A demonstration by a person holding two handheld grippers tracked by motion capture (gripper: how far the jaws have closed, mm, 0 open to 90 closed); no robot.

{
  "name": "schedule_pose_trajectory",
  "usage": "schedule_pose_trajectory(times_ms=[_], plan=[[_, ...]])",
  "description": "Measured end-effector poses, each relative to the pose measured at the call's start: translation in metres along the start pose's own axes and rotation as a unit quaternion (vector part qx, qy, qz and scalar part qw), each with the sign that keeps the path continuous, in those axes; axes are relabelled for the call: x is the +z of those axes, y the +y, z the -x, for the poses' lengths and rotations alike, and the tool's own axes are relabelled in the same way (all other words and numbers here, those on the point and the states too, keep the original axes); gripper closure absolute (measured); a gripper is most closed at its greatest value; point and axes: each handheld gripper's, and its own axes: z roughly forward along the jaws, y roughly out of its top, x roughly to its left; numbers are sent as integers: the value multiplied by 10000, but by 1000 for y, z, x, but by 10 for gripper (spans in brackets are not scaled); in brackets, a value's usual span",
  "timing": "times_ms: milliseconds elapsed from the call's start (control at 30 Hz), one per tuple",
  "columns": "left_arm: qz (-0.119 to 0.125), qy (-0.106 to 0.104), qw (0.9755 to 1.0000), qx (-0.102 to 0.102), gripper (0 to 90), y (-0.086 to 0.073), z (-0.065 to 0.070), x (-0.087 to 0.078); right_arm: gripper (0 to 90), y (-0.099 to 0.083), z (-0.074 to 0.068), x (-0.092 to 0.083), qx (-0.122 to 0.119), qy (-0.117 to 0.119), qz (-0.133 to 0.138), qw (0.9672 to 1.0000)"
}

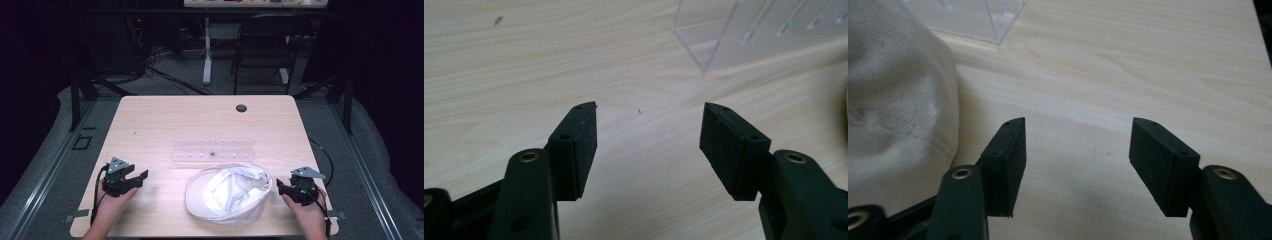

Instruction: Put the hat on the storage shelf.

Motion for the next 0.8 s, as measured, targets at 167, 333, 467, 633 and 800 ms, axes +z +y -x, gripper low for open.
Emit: schedule_pose_trajectory(times_ms=[167, 333, 467, 633, 800], plan=[[-23, -72, 9999, -108, 455, -2, -6, 1, 453, 6, 9, -7, -92, -30, -351, 9993], [-156, -61, 9998, 45, 446, -4, -4, 4, 488, 14, 16, -11, 186, 351, -672, 9970], [-196, -10, 9996, 185, 477, -5, -1, 2, 487, 21, 14, -14, 136, 569, -967, 9936], [-268, -122, 9994, 165, 478, -7, 2, 2, 488, 35, 9, -19, 146, 813, -1321, 9878], [-320, -238, 9991, 170, 476, -7, 6, 8, 502, 56, 5, -27, 327, 1067, -1702, 9791]])
